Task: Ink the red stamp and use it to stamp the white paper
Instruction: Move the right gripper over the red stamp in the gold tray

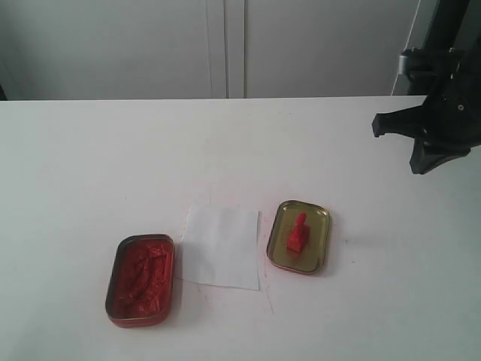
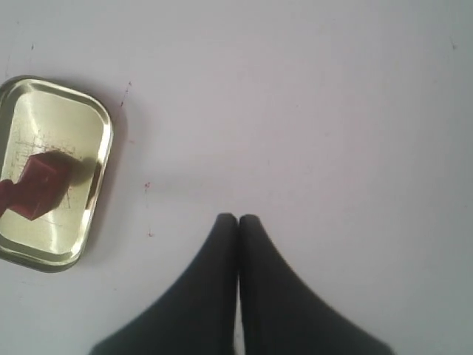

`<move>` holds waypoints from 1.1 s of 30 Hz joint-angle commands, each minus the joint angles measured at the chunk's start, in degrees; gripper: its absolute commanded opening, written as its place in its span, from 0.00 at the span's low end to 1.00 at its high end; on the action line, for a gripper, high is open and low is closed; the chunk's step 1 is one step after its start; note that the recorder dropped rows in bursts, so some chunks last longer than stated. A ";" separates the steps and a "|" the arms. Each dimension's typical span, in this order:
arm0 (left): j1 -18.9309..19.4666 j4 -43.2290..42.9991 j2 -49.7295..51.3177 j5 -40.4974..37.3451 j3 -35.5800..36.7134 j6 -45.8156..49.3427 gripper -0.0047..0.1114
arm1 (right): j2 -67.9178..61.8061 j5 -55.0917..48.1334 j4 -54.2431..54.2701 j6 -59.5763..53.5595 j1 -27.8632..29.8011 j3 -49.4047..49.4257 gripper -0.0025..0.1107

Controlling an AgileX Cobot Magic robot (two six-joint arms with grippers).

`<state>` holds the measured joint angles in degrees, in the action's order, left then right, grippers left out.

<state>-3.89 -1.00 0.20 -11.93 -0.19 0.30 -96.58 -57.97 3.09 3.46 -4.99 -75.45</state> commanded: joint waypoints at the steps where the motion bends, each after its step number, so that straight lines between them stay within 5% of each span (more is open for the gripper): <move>1: 0.04 0.04 -0.20 -0.08 0.19 0.16 0.04 | -0.14 0.91 0.14 -0.82 0.36 -0.48 0.02; 15: 0.04 0.04 -0.20 -0.08 0.19 0.16 0.04 | -0.18 -1.43 1.61 -0.68 -0.96 -0.48 0.02; 26: 0.04 0.04 -0.20 -0.08 0.19 0.16 0.04 | -1.08 -0.75 1.61 9.80 -9.80 -0.48 0.02; 33: 0.04 0.04 -0.20 -0.08 0.19 0.16 0.04 | -3.88 3.82 0.38 27.26 -20.50 -0.48 0.02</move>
<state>-3.89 -1.00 0.20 -11.93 -0.19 0.30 -99.61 -56.07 4.62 24.99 -23.05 -75.45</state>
